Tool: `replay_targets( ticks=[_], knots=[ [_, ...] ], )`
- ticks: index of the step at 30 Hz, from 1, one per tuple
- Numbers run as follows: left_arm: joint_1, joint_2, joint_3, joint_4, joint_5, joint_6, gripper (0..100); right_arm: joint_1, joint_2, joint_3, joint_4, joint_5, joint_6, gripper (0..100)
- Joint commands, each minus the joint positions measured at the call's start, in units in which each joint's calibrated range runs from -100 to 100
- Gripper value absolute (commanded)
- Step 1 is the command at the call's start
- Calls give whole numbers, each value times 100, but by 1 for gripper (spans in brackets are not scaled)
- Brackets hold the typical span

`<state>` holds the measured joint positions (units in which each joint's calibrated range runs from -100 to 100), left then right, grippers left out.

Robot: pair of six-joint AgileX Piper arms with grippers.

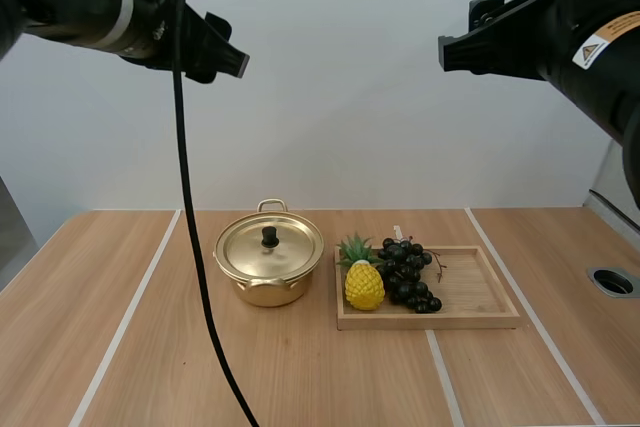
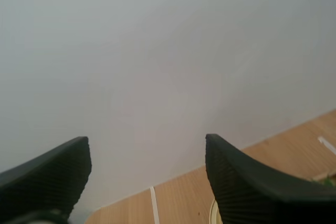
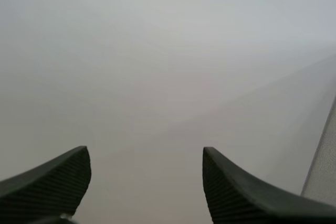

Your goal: Open the pot, put the grape inside, and close it

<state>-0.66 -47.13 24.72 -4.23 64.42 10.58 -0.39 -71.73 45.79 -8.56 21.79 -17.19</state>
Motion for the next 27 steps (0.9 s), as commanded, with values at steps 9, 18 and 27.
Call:
replay_targets(
  ticks=[9,18,27],
  knots=[
    [11,1291,-43,-1076,1664,873,100,-26,267,-21,207,1800,-278,100],
    [11,2283,-43,-1299,2579,1402,100,-26,267,-21,1298,2655,-1033,100],
    [11,3064,-43,-1287,2775,1603,100,-26,267,-21,1330,2785,-1044,100]
  ],
)
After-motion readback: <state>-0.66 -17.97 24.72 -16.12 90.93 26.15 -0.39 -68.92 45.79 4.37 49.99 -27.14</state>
